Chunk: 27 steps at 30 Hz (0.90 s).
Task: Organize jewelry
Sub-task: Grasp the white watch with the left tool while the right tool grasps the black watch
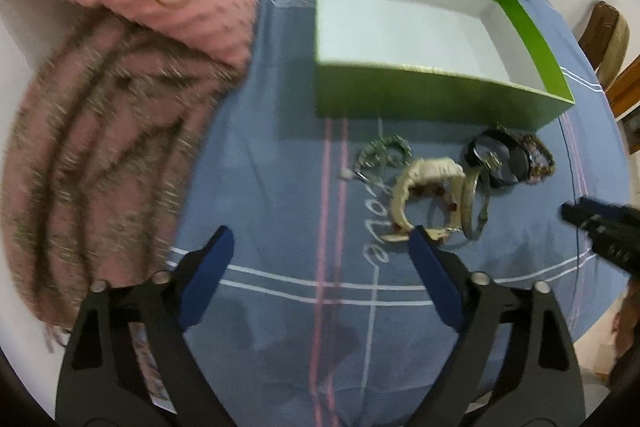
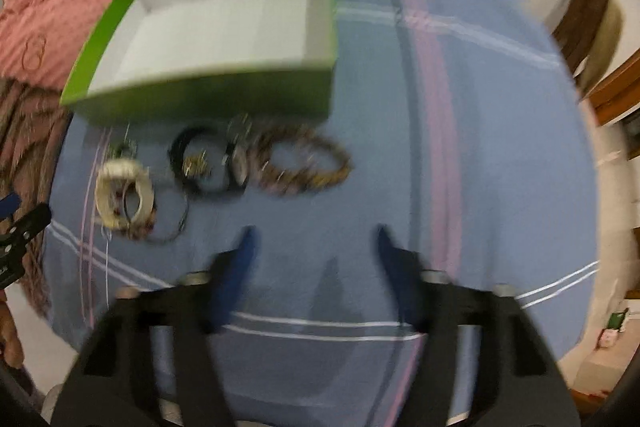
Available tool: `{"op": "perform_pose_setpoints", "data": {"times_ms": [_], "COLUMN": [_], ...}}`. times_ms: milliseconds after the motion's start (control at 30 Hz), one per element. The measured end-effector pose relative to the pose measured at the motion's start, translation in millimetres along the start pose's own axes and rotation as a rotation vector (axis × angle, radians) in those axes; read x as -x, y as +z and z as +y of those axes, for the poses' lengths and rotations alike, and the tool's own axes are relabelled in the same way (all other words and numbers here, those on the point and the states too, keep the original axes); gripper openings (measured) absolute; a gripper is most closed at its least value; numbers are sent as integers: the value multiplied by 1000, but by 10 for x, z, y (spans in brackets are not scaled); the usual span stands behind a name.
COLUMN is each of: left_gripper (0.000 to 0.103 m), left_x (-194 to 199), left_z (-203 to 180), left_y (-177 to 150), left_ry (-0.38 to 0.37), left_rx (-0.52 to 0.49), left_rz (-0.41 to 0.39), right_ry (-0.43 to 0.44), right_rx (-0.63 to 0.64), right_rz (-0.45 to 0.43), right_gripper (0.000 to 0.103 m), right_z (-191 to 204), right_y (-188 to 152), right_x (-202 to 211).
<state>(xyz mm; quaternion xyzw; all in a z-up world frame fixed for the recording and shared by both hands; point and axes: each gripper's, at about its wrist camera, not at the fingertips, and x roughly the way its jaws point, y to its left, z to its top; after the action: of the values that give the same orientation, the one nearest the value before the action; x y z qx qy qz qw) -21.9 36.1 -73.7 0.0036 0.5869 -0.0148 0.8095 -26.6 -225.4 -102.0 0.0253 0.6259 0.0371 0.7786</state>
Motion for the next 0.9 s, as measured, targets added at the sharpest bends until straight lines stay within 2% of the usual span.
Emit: {"op": "perform_pose_setpoints", "data": {"times_ms": [67, 267, 433, 733, 900], "left_gripper": [79, 79, 77, 49, 32], "left_x": [-98, -269, -354, -504, -633], "left_z": [-75, -291, -309, -459, -503], "left_y": [-10, -32, -2, -21, -27], "left_ry": [-19, -53, -103, -140, -152], "left_rx": [-2, -41, -23, -21, -18], "left_rz": [30, 63, 78, 111, 118], "right_ry": [62, 87, 88, 49, 43], "right_rx": [19, 42, 49, 76, 84], "right_rz": [28, -11, -26, -45, -13], "right_gripper": [43, 43, 43, 43, 24], "right_z": [67, 170, 217, 366, 399], "right_y": [-33, 23, 148, 407, 476], "right_x": [-93, -65, -95, -272, -430]}}
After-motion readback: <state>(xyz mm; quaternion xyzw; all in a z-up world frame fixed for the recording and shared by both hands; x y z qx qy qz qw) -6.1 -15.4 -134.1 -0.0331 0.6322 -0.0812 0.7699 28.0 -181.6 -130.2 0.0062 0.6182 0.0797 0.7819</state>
